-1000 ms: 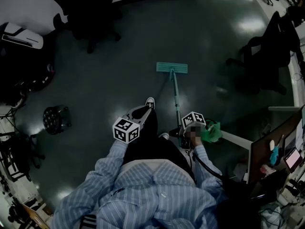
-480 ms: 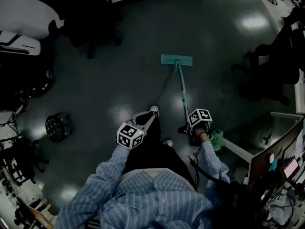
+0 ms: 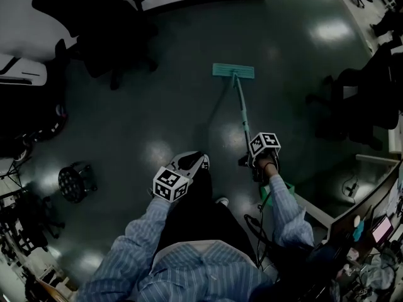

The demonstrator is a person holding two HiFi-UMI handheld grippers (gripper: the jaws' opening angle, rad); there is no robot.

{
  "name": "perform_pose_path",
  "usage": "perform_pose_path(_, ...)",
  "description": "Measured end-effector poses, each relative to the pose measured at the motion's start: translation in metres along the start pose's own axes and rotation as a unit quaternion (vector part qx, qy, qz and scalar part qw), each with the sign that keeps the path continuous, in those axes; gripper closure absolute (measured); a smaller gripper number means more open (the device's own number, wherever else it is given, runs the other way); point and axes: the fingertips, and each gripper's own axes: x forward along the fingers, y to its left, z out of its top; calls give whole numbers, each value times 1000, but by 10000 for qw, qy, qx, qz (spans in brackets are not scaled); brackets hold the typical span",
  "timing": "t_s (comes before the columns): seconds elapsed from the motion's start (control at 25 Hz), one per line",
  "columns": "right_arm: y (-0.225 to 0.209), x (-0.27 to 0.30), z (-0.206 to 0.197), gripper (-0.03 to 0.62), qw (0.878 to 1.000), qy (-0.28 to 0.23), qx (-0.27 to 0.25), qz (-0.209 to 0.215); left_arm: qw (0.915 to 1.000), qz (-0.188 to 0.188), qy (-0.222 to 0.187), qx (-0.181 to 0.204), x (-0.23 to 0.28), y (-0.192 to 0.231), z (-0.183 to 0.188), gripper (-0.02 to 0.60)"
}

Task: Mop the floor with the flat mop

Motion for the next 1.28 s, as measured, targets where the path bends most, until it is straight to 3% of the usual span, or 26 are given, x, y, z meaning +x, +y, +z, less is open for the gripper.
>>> perform_pose_path(0.44, -12, -24, 125, 543, 9930, 259, -398, -1082, 9988, 217, -69, -430, 15, 49, 9, 537)
perform_pose_path(0.68, -28, -37, 168, 543, 9806, 475, -701, -1766, 9980, 315, -48, -544, 20, 63, 9, 537)
perform_pose_path(0.96, -46, -52, 207, 543, 9695, 555, -871, -2223, 9957, 384, -168, -829, 24, 68, 8, 537)
perform_pose_path(1.28, -79, -88, 247, 547, 9379, 429, -1023, -3287, 9950, 408, -69, -908, 29, 66, -6, 537)
